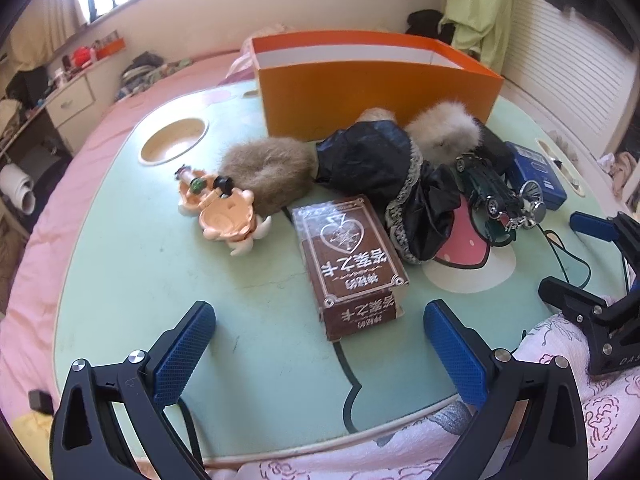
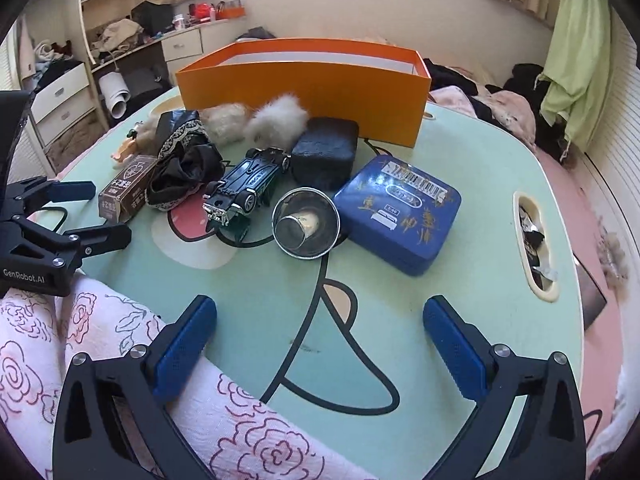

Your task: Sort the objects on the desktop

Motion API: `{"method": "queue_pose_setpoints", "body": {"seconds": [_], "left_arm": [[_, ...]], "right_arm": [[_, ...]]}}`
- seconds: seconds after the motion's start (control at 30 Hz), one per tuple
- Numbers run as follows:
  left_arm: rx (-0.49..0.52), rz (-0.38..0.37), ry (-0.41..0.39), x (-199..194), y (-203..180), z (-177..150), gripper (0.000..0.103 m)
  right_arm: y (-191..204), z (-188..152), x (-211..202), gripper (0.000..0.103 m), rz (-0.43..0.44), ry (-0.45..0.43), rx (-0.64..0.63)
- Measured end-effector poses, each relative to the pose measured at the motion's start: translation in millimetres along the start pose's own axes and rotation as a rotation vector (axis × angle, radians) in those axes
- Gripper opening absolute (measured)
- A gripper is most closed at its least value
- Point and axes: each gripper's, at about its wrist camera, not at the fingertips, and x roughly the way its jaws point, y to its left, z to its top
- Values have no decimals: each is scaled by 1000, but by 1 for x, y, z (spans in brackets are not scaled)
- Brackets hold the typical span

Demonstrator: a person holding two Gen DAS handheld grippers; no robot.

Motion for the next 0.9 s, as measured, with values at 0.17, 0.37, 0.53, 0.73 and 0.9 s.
{"method": "queue_pose_setpoints", "body": {"seconds": [0.17, 0.37, 0.53, 0.73, 0.9], "left_arm": [[17, -15, -24, 1, 0, 0, 103], [23, -24, -41, 0, 0, 0, 103], [23, -27, -44, -1, 0, -2, 103], [-45, -99, -92, -8, 12, -3, 103], [-137, -180, -136, -13, 29, -6, 103]], "right_arm": [[1, -3, 2, 103, 14, -37, -22], [-1, -5, 2, 103, 28, -56, -37], [-1, -5, 3, 103, 29, -57, -38], [-1, -5, 3, 103, 30, -57, -39], [-1, -5, 3, 103, 30, -57, -42]]}}
